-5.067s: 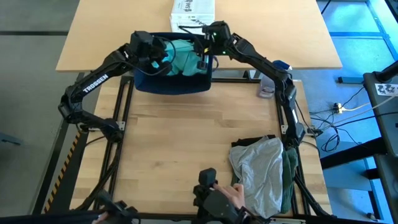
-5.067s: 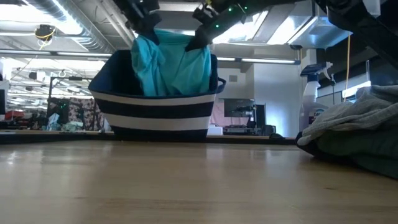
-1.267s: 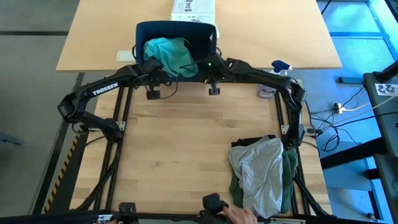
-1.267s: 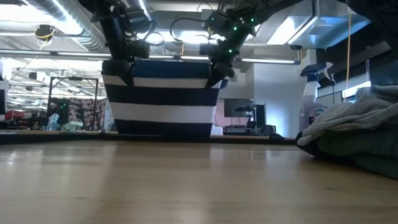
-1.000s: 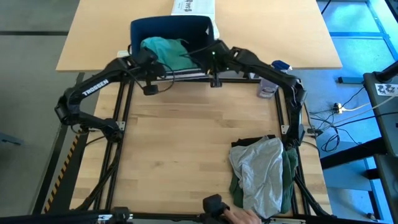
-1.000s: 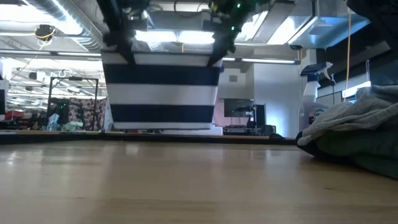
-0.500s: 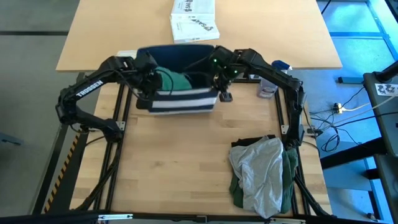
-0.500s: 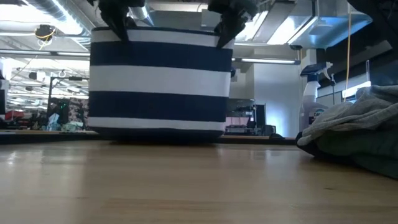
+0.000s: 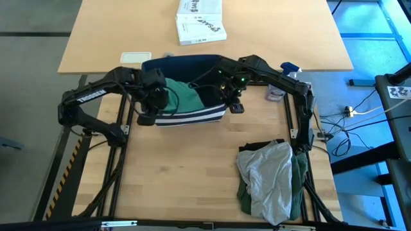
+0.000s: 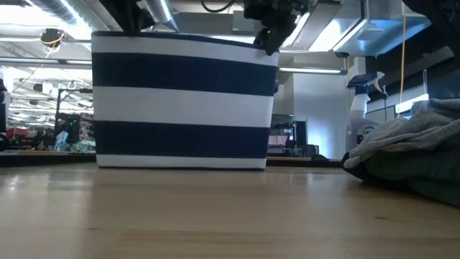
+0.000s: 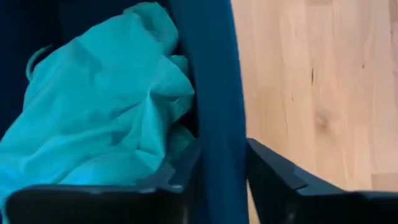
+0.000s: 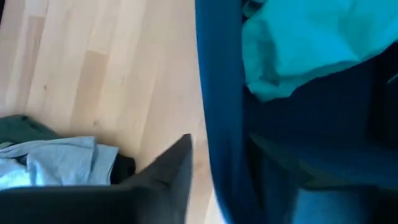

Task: Fold Laundry from Bin
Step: Adjust the blue bin, then move the stack of folded clothes to the center of the table

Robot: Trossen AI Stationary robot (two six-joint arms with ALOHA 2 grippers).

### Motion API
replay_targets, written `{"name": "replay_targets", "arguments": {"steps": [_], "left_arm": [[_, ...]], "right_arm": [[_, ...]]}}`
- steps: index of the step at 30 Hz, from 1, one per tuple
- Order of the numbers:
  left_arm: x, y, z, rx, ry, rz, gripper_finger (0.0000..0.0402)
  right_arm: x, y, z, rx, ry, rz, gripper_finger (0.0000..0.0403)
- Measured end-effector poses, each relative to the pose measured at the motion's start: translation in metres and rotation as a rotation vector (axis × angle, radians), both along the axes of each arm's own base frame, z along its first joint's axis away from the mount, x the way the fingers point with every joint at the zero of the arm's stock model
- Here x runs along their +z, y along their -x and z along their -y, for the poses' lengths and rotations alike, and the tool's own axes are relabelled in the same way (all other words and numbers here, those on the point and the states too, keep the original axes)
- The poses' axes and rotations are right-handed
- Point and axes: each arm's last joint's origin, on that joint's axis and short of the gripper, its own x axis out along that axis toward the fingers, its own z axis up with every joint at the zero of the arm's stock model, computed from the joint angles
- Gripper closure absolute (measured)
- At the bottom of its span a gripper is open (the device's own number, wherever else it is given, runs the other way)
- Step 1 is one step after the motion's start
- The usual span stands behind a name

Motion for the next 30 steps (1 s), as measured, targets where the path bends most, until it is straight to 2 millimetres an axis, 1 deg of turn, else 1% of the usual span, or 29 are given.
{"name": "replay_targets", "arguments": {"steps": [3, 5, 8, 12, 14, 16, 17, 19, 23, 24, 26, 28, 30], "left_arm": [[0.001, 0.000, 0.005, 0.004, 0.009, -0.004, 0.0260], [0.007, 0.003, 0.007, 0.009, 0.009, -0.009, 0.0242], [0.029, 0.010, 0.008, 0.039, -0.053, 0.034, 0.0225], [0.066, 0.021, 0.006, 0.108, -0.197, 0.152, 0.0219], [0.078, 0.024, 0.001, 0.161, -0.264, 0.209, 0.0218], [0.082, 0.024, -0.009, 0.207, -0.290, 0.251, 0.0218], [0.080, 0.023, -0.015, 0.221, -0.282, 0.264, 0.0218], [0.074, 0.023, -0.025, 0.239, -0.232, 0.266, 0.0221], [0.069, 0.015, -0.039, 0.265, -0.160, 0.318, 0.0231], [0.070, 0.012, -0.041, 0.258, -0.158, 0.339, 0.0235], [0.074, 0.007, -0.039, 0.231, -0.174, 0.396, 0.0241], [0.077, 0.002, -0.036, 0.202, -0.194, 0.442, 0.0245], [0.081, -0.003, -0.034, 0.177, -0.213, 0.492, 0.0248]], "right_arm": [[0.000, 0.003, -0.001, -0.001, -0.017, -0.027, 0.0216], [0.003, 0.005, -0.003, 0.003, -0.032, -0.027, 0.0186], [0.018, 0.011, -0.006, 0.006, -0.033, 0.015, 0.0155], [0.049, 0.018, -0.008, 0.009, 0.021, 0.142, 0.0140], [0.059, 0.015, -0.006, -0.006, 0.098, 0.226, 0.0141], [0.065, 0.009, 0.000, -0.042, 0.184, 0.314, 0.0147], [0.067, 0.007, 0.004, -0.059, 0.200, 0.343, 0.0152], [0.063, 0.001, 0.012, -0.097, 0.196, 0.367, 0.0164], [0.059, 0.005, 0.031, -0.200, 0.164, 0.345, 0.0191], [0.062, 0.010, 0.034, -0.237, 0.153, 0.345, 0.0198], [0.070, 0.028, 0.038, -0.308, 0.124, 0.322, 0.0215], [0.081, 0.049, 0.037, -0.358, 0.103, 0.296, 0.0232], [0.089, 0.071, 0.029, -0.391, 0.075, 0.242, 0.0251]]}}
